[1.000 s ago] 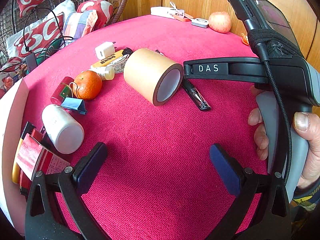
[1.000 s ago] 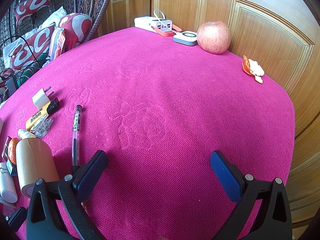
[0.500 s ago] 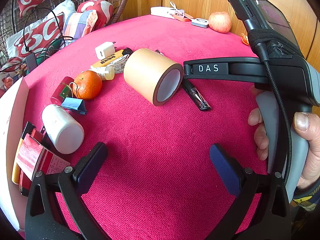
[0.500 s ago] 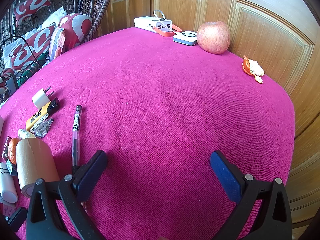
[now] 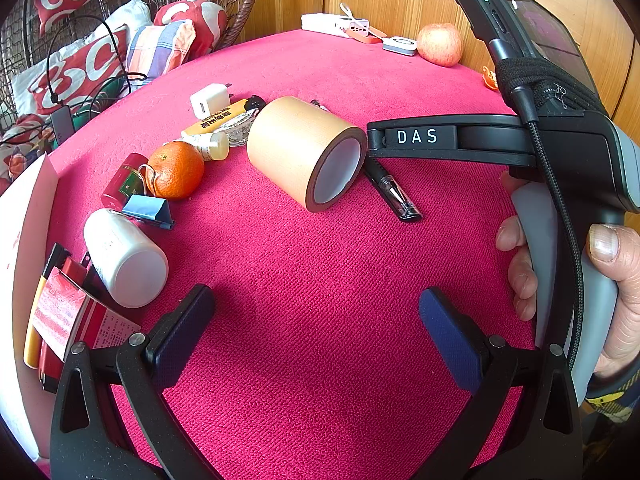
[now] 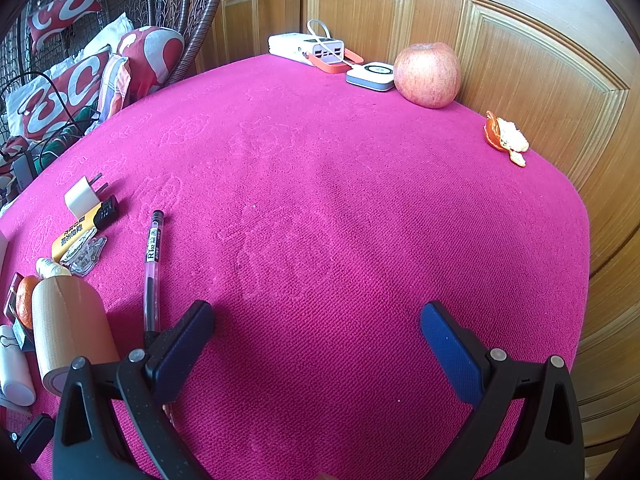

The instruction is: Organize rigid objects

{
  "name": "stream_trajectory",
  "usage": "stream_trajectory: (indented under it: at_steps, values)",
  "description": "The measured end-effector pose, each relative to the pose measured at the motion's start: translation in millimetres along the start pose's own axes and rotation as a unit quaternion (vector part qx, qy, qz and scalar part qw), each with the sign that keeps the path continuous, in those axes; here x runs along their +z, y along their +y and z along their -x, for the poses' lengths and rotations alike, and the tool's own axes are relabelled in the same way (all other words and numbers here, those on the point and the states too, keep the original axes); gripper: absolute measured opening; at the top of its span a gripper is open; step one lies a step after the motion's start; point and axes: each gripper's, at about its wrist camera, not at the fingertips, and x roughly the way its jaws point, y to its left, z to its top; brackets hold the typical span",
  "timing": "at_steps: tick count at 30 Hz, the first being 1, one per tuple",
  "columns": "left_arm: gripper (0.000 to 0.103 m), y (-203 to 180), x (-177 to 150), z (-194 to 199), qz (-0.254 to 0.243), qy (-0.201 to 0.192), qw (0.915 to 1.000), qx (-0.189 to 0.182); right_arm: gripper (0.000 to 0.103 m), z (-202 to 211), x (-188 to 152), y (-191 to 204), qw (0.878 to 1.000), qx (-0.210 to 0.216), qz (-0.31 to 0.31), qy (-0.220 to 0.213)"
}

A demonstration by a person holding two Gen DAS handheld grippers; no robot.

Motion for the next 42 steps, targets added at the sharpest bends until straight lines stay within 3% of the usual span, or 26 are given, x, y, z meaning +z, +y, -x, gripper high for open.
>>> stream_trajectory:
  at_steps: [22,27,31,38,40,42]
  values:
    - [0.103,-1,1,3,0.002,-0.004,1.0,-0.001,0.103,0,0,0,1.0,0.0,0.0,0.0]
    - [0.103,0,-11,36,0.014,-0.056,0.9981,-0.021,0.103,0,0,0,1.0,0.0,0.0,0.0]
    - [0.103,11,-28,83,0.026,-0.12,0.9921,-0.026,0.103,0,0,0,1.0,0.0,0.0,0.0]
    - [0.103,64,-60,147,0.09,-0.197,0.976,0.021,0.103,1,0,-1,1.0,0.009,-0.003,-0.001]
    - [0.103,79,-64,154,0.114,-0.2,0.9725,0.037,0.103,5,-1,-6,0.999,0.042,-0.003,-0.006]
    - [0.103,92,-65,153,0.13,-0.194,0.9716,0.035,0.103,12,-4,-15,0.994,0.106,-0.014,-0.022]
